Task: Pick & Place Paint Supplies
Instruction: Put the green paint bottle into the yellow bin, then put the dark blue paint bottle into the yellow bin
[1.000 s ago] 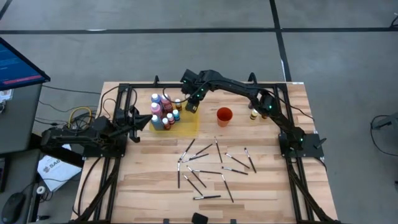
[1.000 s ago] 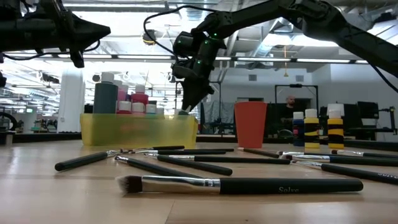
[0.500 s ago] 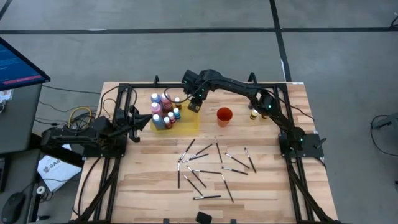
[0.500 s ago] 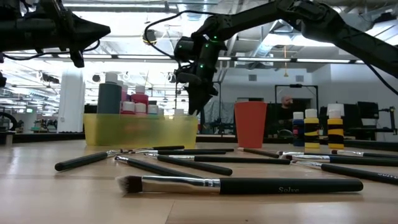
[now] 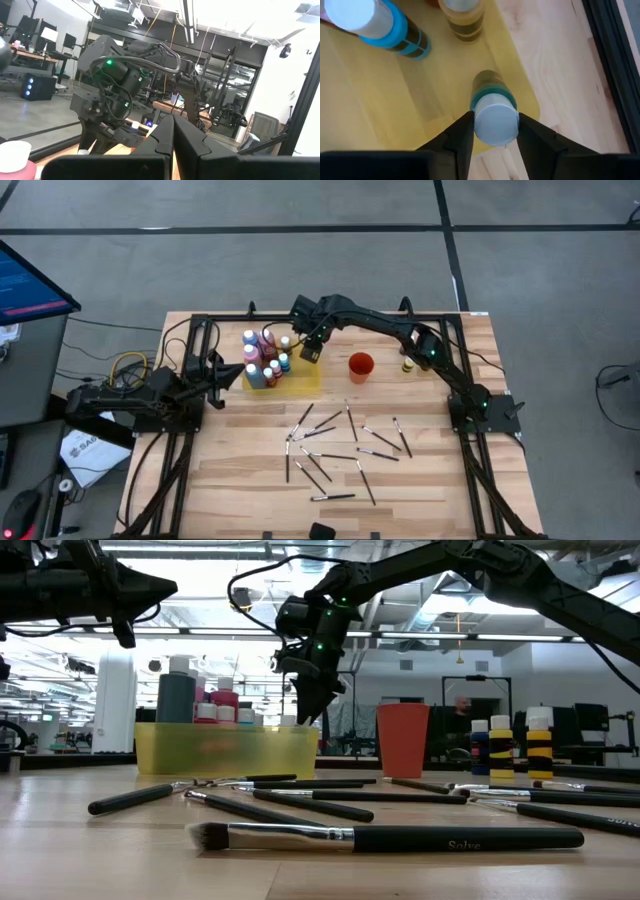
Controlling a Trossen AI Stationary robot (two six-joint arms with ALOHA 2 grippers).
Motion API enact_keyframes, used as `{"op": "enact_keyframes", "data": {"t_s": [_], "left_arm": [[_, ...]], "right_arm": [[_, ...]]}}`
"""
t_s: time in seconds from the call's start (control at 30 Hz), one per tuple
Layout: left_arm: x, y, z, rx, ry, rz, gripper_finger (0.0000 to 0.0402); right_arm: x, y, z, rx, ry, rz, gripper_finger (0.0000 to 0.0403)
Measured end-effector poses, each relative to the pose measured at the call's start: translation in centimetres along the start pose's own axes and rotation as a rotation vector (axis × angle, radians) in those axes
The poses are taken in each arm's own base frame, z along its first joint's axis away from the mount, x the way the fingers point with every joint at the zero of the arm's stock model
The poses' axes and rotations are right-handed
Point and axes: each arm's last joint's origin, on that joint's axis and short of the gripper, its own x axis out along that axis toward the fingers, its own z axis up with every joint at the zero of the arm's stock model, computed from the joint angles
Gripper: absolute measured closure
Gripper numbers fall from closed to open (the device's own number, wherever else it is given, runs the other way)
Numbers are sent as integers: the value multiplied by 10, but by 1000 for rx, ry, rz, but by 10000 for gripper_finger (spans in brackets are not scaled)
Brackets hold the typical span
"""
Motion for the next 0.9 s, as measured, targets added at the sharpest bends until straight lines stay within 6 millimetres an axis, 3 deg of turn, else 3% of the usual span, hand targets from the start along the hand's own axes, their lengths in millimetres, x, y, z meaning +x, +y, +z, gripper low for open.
{"op": "enact_keyframes", "data": {"t_s": [0.2,0.53,0.63,0.73,0.9], "left_arm": [[0,0,0,0,-1,0,400],[0,0,0,0,-1,0,400],[0,0,0,0,-1,0,400],[0,0,0,0,-1,0,400],[0,0,0,0,0,0,400]], "right_arm": [[2,0,0,0,5,2,251],[1,0,1,3,-14,1,168],[-14,-1,-1,5,5,4,164],[-44,-7,-5,17,-6,1,167],[-76,-28,-19,98,45,-21,173]]}}
